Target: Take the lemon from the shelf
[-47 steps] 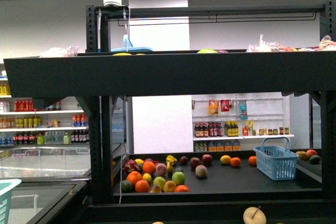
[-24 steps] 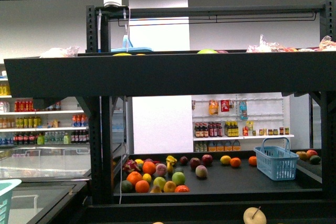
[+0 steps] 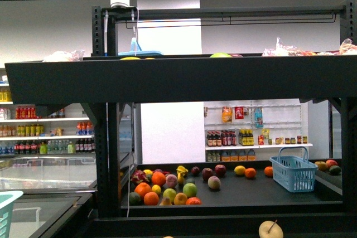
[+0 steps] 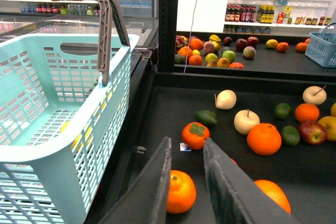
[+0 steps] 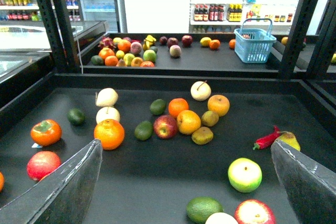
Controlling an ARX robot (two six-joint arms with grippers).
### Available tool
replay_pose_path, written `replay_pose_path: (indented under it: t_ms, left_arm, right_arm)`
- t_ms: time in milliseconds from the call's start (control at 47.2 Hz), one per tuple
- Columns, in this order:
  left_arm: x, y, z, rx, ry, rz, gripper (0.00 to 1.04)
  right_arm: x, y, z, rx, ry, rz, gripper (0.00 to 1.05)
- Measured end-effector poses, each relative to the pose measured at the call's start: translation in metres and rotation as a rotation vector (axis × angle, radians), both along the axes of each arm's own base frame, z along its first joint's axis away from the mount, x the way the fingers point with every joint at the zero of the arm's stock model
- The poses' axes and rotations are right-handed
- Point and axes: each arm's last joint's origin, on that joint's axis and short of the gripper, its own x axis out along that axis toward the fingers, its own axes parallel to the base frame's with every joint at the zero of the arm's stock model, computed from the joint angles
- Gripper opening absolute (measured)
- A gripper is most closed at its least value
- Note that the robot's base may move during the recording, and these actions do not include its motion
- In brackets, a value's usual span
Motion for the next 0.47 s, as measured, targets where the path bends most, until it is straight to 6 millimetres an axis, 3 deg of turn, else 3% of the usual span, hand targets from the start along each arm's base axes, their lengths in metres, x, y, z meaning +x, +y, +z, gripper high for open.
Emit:
replay_pose_path:
  t_ms: [317, 466]
  left_arm:
    - [0.0, 0.0, 0.0, 0.001, 0.0, 0.0, 0.98]
    - [0.0, 0.0, 0.0, 0.002, 0.0, 0.0, 0.97]
  right_arm:
    - [0.0, 0.0, 0.0, 0.0, 0.0, 0.0, 0.97]
    - [0.0, 0.0, 0.0, 0.0, 0.0, 0.0, 0.97]
